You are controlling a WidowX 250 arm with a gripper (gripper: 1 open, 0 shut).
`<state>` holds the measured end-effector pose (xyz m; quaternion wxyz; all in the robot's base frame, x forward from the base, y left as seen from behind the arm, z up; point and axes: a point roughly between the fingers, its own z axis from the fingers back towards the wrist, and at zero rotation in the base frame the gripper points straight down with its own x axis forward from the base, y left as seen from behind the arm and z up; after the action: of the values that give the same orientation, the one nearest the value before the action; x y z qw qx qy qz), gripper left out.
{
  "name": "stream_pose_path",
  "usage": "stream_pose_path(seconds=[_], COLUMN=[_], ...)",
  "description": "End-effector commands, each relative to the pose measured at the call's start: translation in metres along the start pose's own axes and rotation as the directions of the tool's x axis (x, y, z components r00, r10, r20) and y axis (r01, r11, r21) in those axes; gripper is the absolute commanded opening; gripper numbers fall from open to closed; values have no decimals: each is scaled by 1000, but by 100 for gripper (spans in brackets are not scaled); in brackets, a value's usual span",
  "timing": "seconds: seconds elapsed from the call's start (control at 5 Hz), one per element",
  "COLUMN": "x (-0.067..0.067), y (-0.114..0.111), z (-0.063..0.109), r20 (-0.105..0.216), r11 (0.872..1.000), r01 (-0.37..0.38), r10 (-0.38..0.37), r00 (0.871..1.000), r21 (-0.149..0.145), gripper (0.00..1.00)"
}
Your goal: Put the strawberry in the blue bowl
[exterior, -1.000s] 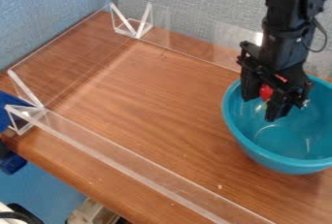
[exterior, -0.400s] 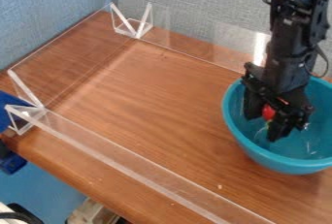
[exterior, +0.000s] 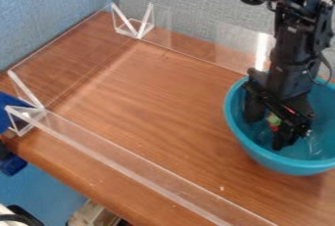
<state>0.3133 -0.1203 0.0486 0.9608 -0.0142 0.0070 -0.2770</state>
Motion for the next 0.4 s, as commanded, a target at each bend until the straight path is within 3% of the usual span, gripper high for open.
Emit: stream_pose_path(seconds=[0.0, 0.2], x=[6, 7], y=[-1, 1], z=[25, 33], r20=[61, 72], r11=[1000, 999], r01=[0, -6], r10=[-1, 4], r00=[998, 997], r21=[25, 36], gripper=[100, 100])
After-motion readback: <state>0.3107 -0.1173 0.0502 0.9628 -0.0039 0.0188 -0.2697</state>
